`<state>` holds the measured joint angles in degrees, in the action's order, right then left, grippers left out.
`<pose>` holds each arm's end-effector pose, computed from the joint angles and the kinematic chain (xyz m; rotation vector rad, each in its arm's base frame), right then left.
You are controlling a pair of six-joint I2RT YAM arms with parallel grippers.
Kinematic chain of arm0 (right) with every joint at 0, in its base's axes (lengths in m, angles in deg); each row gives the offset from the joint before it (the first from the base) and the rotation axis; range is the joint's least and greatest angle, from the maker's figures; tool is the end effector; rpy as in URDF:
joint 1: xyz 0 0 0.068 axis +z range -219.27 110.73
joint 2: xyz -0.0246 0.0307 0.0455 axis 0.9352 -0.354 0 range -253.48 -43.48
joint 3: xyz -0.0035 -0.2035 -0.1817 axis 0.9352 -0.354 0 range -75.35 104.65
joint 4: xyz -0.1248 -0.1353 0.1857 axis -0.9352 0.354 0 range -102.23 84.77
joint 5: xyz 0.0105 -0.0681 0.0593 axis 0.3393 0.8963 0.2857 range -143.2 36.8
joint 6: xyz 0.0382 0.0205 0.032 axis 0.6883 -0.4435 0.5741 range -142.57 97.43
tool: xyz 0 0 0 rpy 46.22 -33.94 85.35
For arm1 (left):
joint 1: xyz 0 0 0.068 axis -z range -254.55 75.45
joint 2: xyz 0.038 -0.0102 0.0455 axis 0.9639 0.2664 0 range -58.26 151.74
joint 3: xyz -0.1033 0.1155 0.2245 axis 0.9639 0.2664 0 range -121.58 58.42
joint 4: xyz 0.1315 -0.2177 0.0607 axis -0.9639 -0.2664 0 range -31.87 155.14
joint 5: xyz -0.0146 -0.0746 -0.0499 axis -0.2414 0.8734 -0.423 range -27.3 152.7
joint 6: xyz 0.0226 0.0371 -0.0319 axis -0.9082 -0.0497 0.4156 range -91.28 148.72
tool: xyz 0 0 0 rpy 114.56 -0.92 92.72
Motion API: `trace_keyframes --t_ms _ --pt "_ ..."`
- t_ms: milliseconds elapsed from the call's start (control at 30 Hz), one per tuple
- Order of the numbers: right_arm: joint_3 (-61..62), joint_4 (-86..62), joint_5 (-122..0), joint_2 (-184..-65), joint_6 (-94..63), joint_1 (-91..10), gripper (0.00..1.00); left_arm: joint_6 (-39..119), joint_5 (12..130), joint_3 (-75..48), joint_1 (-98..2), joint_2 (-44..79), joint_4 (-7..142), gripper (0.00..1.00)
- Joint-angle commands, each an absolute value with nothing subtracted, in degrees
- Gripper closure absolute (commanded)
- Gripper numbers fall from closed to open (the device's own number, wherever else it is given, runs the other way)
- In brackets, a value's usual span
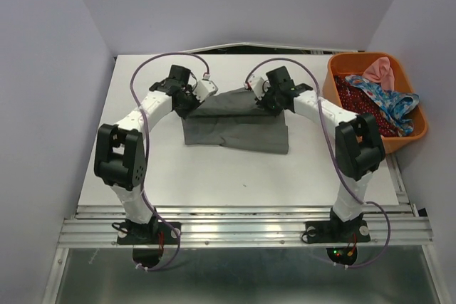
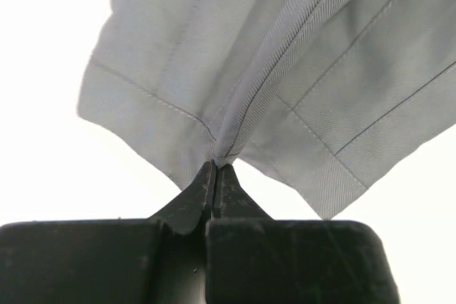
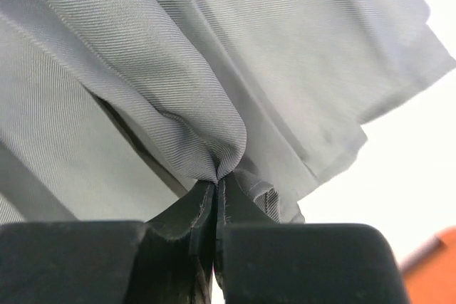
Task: Fold and stack the skirts
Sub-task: Fold the skirt
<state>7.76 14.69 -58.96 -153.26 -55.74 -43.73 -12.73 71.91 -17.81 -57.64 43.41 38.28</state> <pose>0.3776 0.1844 0.2176 -1.2618 2.1590 0.0708 0.3688 -0.1182 0.2346 1.2617 2.1202 -0.0151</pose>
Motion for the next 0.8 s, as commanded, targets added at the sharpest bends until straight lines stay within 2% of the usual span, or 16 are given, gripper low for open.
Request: trace_keyframes --t_ms 0,133,367,600,767 --pt "11.49 18.53 -56.63 -146.41 -56.75 -44.30 0.99 -11.18 73.59 -22.27 -57.06 36.58 32.45 1.00" --pt "6.49 21.78 -59.26 -141.57 -60.18 -44.30 0.99 -12.49 74.74 -17.18 -55.66 33.07 30.86 1.00" --pt "-14.67 16.43 -60.67 -138.22 -62.03 -43.16 0.99 -14.17 76.58 -3.64 -53.81 30.86 33.66 1.00" --pt "-19.36 9.05 -58.21 -145.42 -62.04 -43.16 0.99 -12.33 80.01 4.27 -50.47 36.57 36.57 1.00" --pt "-14.81 4.93 -53.92 -149.99 -59.66 -43.16 0.99 -10.04 80.72 4.89 -50.55 36.93 37.80 1.00"
